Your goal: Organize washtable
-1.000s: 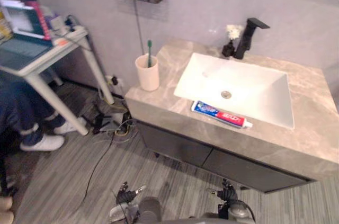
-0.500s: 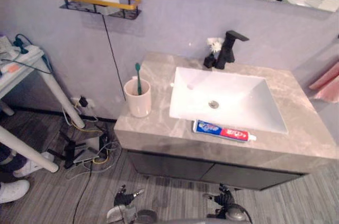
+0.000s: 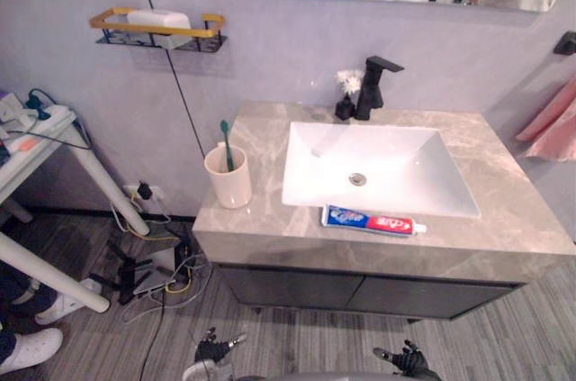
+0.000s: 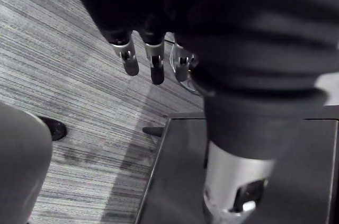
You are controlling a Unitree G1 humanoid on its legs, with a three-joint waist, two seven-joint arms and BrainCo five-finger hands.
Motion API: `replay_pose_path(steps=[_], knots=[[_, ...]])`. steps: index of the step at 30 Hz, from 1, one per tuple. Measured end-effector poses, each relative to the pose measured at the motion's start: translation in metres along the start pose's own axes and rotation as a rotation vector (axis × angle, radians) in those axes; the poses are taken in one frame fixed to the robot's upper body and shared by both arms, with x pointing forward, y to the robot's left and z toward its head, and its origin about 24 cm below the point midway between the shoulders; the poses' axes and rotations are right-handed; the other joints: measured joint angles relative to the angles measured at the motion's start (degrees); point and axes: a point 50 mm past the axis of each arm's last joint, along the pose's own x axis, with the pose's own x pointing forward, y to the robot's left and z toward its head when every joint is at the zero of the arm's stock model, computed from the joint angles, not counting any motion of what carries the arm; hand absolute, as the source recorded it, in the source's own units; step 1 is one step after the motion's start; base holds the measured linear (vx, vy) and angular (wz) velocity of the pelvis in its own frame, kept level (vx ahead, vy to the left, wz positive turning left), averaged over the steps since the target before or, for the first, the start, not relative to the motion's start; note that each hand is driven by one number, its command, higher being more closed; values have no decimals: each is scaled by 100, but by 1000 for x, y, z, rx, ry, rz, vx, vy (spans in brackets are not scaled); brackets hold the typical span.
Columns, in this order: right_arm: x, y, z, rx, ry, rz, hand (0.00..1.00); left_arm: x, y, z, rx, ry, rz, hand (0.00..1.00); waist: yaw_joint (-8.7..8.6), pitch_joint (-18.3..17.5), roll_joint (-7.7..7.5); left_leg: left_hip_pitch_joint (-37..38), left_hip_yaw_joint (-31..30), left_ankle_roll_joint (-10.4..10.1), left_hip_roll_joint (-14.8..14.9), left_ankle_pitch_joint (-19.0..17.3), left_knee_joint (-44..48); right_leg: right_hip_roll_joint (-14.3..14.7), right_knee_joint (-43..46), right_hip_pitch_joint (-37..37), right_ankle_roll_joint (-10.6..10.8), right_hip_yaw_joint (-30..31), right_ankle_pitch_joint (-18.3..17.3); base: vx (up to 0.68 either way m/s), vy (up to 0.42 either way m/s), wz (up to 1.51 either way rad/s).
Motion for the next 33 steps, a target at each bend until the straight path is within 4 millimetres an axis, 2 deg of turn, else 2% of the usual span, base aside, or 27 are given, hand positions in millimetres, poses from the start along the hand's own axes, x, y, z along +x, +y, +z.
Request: replay_pose_path(steps=[4,10,14,16,18,19,21,22,25,27,28,30,31,33], knots=[[0,0,-1,24,2,-1,0,0,-1,0,-2,0,-1,0,2,12,15,-19,-30,0,-2,0,4,-7,3,0,-1,-77,-2,0,0,5],[-3,-4,-6,164,10,-15,0,0,-7,2,-13,-11,-13,0,2,59,20,-72,-44,-3,17,-6,45,-9,31,-25,-8,-108,-16,-3,-1,2],[-4,-7,-11,291,21,-33,0,0,-11,4,-20,-16,-22,0,11,113,19,12,155,-29,120,-65,79,49,104,-40,-14,113,-33,-20,-4,-24],[-4,-12,-7,331,-1,-49,0,-1,-11,3,-19,-14,-21,0,9,106,22,26,311,-72,170,-146,105,98,143,-74,-13,283,-38,-67,3,-46],[-5,-25,-4,369,-31,-87,0,-1,-10,2,-15,-12,-22,0,-11,112,10,6,429,-74,206,-223,180,125,204,-146,-33,412,-74,-45,17,-35],[-6,-49,-5,408,-52,-158,0,-1,-9,2,-10,-12,-20,0,-8,84,21,9,502,-71,209,-269,196,130,240,-187,-16,492,-97,-13,23,-24],[-6,-67,-2,433,-69,-210,0,-1,-9,2,-8,-11,-20,0,-11,70,29,8,553,-63,203,-289,197,129,267,-227,-2,531,-106,12,35,-18],[-7,-92,5,455,-111,-274,0,-1,-8,2,-5,-11,-20,0,-23,66,23,13,577,-52,191,-303,198,121,300,-234,25,576,-119,43,48,-11],[-15,-133,27,461,-223,-376,0,0,-6,3,1,-13,-19,0,-23,24,8,21,621,-20,183,-308,212,122,316,-245,38,622,-126,49,30,-8],[-29,-170,57,420,-360,-478,0,-1,-4,2,35,-13,-26,0,-31,-11,8,51,641,-14,183,-326,212,129,319,-273,37,655,-132,77,21,-6],[-34,-177,66,403,-402,-501,0,-1,-4,2,37,-14,-25,0,-36,-14,8,52,645,-14,185,-326,213,133,327,-278,35,672,-133,60,12,-7],[-59,-199,101,308,-575,-587,0,-1,-4,1,48,-14,-29,0,-92,-22,8,54,653,-17,189,-334,214,147,387,-319,21,715,-157,10,3,-6],[-66,-202,111,279,-619,-603,0,-1,-4,1,58,-16,-32,0,-138,-25,-1,53,655,-18,190,-336,213,148,424,-338,15,730,-180,-4,-3,-3],[-97,-209,146,182,-800,-672,0,-3,-2,-1,75,-22,-42,0,-186,-81,-23,52,718,-36,192,-349,214,174,500,-441,20,834,-203,-27,1,-16]])
